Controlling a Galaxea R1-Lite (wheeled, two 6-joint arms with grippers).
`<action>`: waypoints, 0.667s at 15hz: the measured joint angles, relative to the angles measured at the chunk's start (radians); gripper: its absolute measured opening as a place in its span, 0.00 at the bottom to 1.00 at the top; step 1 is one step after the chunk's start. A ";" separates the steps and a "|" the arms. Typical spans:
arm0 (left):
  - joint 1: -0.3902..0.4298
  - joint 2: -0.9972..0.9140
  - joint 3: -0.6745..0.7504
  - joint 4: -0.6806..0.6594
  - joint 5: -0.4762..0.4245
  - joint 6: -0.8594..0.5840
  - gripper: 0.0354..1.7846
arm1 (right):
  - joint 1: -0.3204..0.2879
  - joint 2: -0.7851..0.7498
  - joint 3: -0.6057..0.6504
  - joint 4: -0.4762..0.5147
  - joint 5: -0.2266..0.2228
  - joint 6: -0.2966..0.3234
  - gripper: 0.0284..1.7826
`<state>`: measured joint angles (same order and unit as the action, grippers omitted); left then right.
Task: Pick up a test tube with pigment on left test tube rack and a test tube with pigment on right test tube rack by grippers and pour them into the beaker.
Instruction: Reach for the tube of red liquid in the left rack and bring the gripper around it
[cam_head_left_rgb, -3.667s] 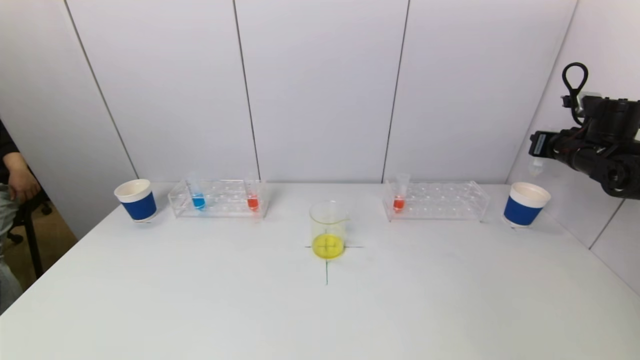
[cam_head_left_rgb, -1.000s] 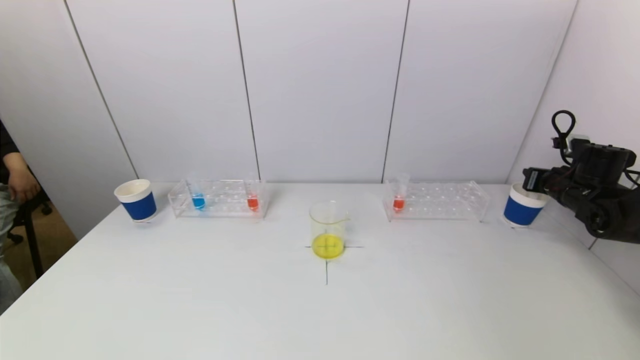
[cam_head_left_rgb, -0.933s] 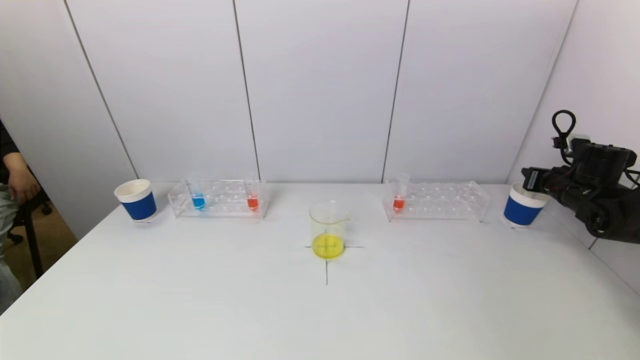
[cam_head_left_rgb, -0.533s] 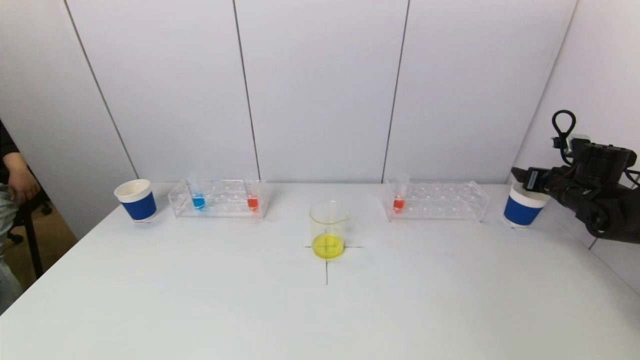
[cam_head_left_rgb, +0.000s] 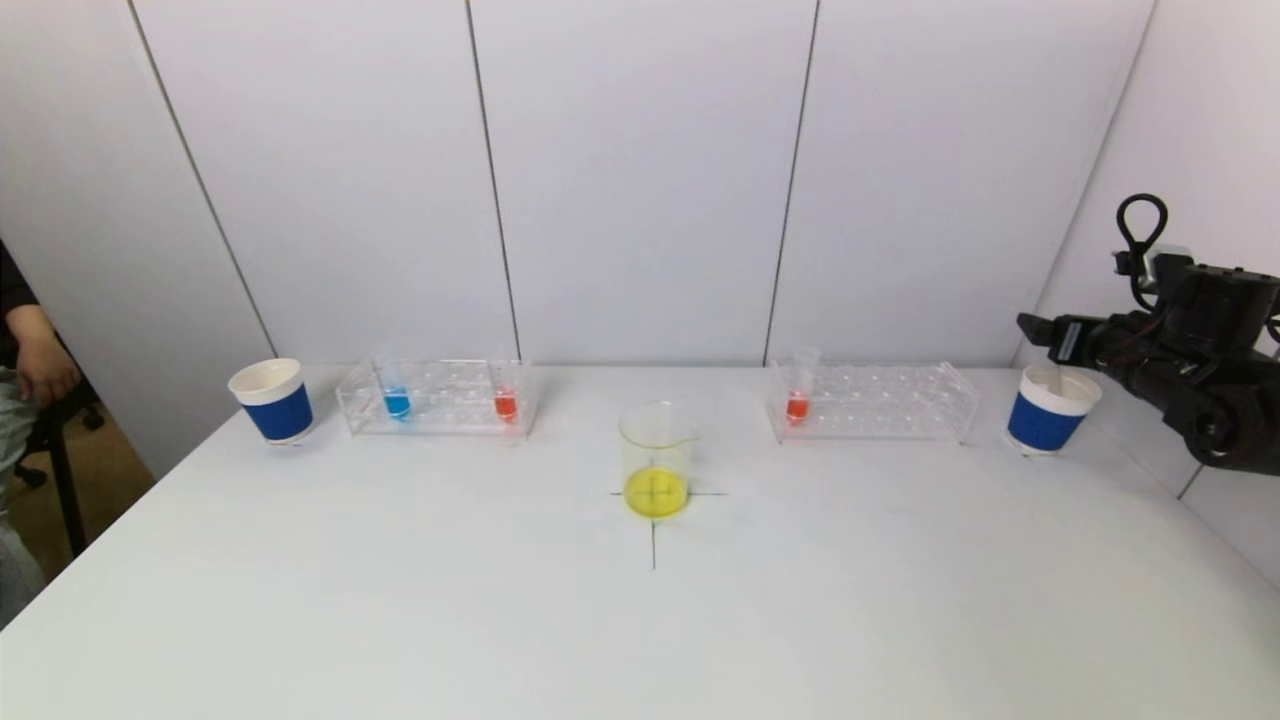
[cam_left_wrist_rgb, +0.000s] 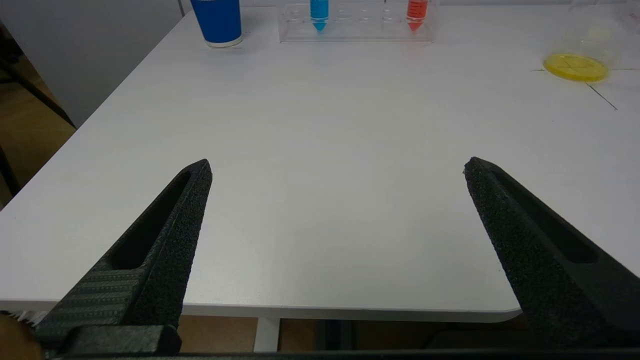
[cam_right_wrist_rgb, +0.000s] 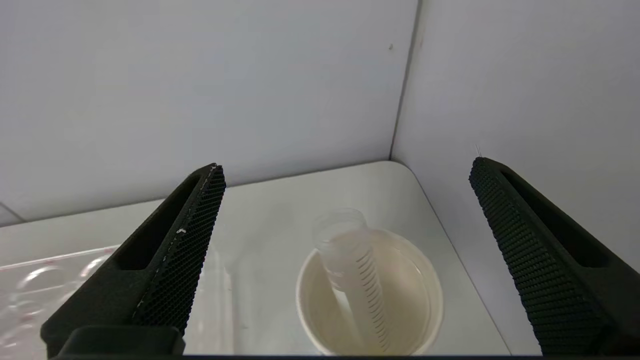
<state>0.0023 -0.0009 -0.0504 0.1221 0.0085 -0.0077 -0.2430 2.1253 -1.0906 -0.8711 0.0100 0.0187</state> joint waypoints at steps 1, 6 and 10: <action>0.000 0.000 0.000 0.000 0.000 0.000 0.99 | 0.011 -0.034 0.021 0.000 0.000 0.000 1.00; 0.000 0.000 0.000 0.000 0.000 0.000 0.99 | 0.099 -0.260 0.185 -0.001 -0.003 0.044 1.00; 0.000 0.000 0.000 0.000 0.000 0.000 0.99 | 0.160 -0.432 0.339 -0.029 -0.037 0.047 1.00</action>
<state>0.0023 -0.0009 -0.0504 0.1221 0.0089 -0.0072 -0.0832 1.6934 -0.7515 -0.8996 -0.0272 0.0653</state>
